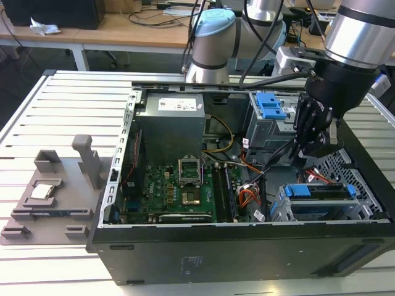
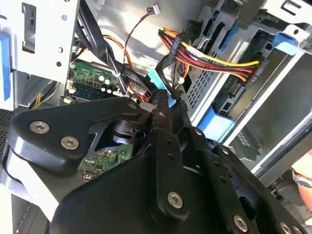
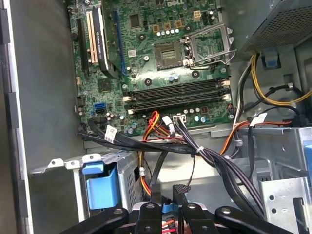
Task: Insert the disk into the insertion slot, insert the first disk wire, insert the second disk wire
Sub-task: 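Insert the second disk wire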
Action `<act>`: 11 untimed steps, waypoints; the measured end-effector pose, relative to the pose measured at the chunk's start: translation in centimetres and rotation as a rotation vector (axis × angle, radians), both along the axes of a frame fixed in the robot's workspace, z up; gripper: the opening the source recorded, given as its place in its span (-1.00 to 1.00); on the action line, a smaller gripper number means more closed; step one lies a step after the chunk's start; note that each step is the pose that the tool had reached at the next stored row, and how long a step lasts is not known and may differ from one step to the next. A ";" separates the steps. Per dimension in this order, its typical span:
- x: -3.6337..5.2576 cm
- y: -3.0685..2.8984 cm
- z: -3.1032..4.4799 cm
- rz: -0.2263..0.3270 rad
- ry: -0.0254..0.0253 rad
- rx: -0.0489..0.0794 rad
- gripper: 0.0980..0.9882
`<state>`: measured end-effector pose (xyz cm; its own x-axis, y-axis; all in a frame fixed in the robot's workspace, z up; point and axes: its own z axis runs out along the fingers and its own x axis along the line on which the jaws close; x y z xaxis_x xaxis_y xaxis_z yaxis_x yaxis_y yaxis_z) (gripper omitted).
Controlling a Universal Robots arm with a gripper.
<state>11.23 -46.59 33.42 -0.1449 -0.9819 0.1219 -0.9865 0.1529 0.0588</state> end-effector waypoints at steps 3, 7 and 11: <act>0.00 0.01 -0.12 -0.001 0.0001 -0.003 -0.68; 0.00 0.01 -0.25 -0.001 0.0000 -0.016 -0.68; 0.00 0.00 -0.37 -0.001 0.0000 -0.029 -0.68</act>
